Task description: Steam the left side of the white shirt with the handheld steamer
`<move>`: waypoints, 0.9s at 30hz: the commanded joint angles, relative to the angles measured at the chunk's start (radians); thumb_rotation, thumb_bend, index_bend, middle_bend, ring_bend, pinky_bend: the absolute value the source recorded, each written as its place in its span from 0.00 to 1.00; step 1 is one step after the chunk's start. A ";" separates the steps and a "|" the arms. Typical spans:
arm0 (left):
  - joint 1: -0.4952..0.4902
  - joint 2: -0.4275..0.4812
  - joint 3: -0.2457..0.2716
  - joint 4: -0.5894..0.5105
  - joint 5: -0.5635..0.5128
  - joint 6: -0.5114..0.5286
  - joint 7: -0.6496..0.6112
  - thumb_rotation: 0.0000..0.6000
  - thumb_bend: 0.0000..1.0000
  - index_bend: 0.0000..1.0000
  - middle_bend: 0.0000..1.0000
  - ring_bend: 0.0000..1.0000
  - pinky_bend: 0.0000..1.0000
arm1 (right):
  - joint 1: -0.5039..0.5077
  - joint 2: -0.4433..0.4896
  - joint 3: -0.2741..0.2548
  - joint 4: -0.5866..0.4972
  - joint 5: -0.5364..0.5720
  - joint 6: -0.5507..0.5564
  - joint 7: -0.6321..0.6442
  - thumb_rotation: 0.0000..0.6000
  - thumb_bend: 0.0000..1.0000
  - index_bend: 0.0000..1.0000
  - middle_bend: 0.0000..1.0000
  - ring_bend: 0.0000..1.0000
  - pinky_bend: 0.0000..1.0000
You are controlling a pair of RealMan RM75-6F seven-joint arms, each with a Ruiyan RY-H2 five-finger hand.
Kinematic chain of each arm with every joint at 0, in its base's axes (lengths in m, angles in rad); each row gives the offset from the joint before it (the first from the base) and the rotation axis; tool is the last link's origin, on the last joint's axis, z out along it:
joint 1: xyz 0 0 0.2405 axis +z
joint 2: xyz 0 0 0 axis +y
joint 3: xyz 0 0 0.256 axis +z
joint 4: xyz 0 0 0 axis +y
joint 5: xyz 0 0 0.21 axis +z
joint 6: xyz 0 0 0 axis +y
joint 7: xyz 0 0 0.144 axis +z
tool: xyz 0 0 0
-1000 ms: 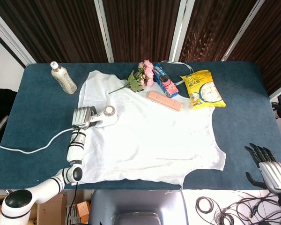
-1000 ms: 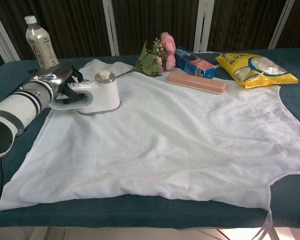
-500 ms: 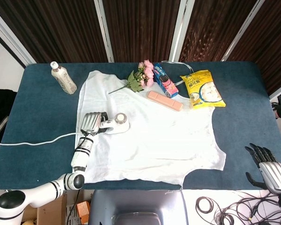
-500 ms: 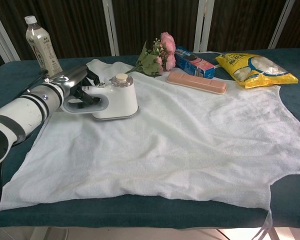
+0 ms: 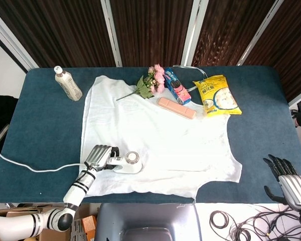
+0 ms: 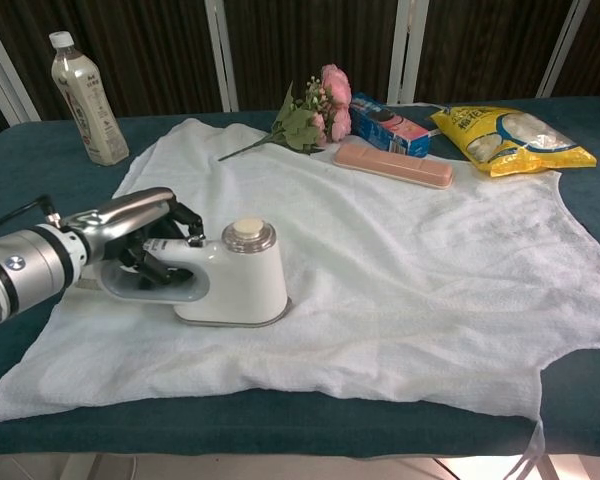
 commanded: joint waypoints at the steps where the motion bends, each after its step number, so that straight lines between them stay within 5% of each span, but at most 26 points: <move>1: -0.007 -0.019 -0.022 0.071 0.006 0.014 -0.006 1.00 0.63 0.83 0.88 0.88 0.98 | 0.000 0.000 -0.001 0.000 -0.002 0.001 0.000 1.00 0.37 0.00 0.00 0.00 0.00; 19: -0.100 -0.152 -0.180 0.602 -0.084 -0.044 -0.125 1.00 0.63 0.83 0.88 0.88 0.98 | -0.006 0.002 -0.001 0.004 0.003 0.004 0.010 1.00 0.37 0.00 0.00 0.00 0.00; 27: -0.084 -0.145 -0.161 0.505 -0.016 -0.008 -0.178 1.00 0.63 0.83 0.88 0.88 0.98 | -0.002 -0.001 -0.001 0.004 0.002 -0.003 0.002 1.00 0.37 0.00 0.00 0.00 0.00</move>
